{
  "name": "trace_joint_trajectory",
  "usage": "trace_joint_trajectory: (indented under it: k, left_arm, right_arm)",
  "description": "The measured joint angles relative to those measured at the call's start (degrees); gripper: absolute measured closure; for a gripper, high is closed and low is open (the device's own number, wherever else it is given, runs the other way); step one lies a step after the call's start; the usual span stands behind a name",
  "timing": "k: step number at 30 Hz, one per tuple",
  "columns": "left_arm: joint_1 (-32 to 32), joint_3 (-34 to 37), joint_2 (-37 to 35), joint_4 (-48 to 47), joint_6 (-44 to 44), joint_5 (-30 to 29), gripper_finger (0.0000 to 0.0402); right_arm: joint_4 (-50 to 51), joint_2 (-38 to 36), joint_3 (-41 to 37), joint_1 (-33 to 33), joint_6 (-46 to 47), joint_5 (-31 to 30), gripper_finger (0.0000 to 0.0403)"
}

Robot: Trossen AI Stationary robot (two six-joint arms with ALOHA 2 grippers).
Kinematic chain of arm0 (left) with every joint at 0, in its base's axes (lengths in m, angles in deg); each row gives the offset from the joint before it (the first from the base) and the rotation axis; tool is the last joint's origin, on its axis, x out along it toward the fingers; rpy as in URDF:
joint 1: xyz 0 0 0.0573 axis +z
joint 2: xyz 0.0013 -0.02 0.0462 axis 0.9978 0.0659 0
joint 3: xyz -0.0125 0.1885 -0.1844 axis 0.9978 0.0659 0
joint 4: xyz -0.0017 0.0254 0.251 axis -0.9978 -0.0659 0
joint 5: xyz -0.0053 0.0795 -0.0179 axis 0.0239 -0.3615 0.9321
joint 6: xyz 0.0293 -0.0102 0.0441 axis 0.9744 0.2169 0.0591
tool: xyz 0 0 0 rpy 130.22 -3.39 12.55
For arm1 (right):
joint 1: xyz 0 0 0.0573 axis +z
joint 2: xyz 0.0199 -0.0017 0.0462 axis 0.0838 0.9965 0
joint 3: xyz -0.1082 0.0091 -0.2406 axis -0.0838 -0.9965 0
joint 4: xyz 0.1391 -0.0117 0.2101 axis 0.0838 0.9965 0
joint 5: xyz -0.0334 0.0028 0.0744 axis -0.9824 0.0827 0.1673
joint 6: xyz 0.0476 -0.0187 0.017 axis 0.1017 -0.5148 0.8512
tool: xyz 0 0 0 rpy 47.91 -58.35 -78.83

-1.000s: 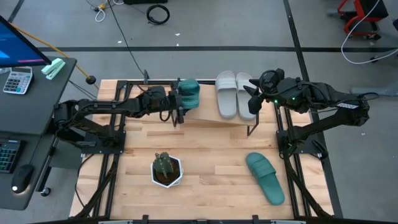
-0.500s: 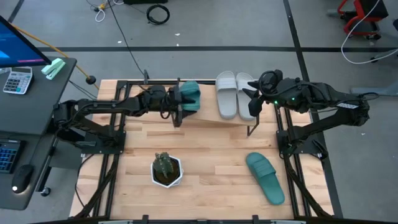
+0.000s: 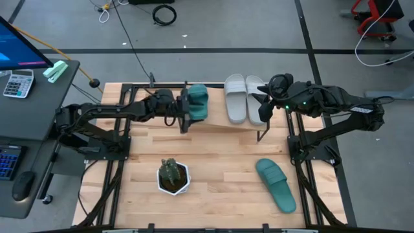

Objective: Pick and place slides into the shelf
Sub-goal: Put the left green slide on the shelf

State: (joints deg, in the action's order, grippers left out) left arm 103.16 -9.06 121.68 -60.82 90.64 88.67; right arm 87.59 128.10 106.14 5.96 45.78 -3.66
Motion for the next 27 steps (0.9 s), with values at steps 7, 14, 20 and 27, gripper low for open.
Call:
trace_joint_trajectory:
  k: [7, 14, 20, 27]
  left_arm:
    - [-2.1, 0.0, 0.0, 0.1, 13.7, -8.9, 0.0068]
    - [-4.6, 0.0, -0.5, 0.2, 14.1, -9.0, 0.0067]
    - [-7.4, 0.0, -1.1, -0.2, 16.5, -8.9, 0.0067]
    - [-9.5, 0.0, -1.1, 0.0, 15.7, -9.0, 0.0067]
  right_arm:
    - [0.4, 0.0, 0.0, 0.0, 0.2, 0.0, 0.0234]
    - [0.4, 0.0, 0.0, 0.0, 0.2, 0.0, 0.0234]
    - [0.4, 0.0, 0.0, 0.0, 0.2, 0.0, 0.0234]
    - [0.5, 0.0, 0.0, 0.0, 0.0, 0.0, 0.0234]
